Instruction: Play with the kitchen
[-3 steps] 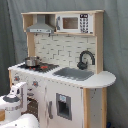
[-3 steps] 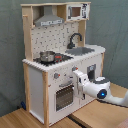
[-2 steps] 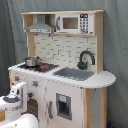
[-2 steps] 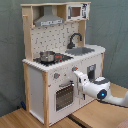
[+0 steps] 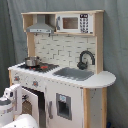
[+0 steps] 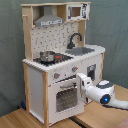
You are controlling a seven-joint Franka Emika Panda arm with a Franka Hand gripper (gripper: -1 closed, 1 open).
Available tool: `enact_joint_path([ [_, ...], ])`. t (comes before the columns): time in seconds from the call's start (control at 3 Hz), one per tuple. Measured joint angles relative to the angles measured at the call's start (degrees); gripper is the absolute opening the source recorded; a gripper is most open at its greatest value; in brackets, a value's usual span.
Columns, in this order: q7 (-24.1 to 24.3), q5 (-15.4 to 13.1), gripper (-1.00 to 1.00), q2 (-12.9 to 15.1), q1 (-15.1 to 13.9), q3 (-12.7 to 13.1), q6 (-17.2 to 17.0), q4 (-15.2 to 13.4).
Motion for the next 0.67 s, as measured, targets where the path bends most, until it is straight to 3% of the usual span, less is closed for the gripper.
enact_joint_path([
  [0.33,1.81,-0.35,-1.00,0.01,3.25,0.18,-4.89,0.50],
  [0.67,4.14,-1.72,-1.00,0.06,4.71,0.31,-9.52,1.96],
])
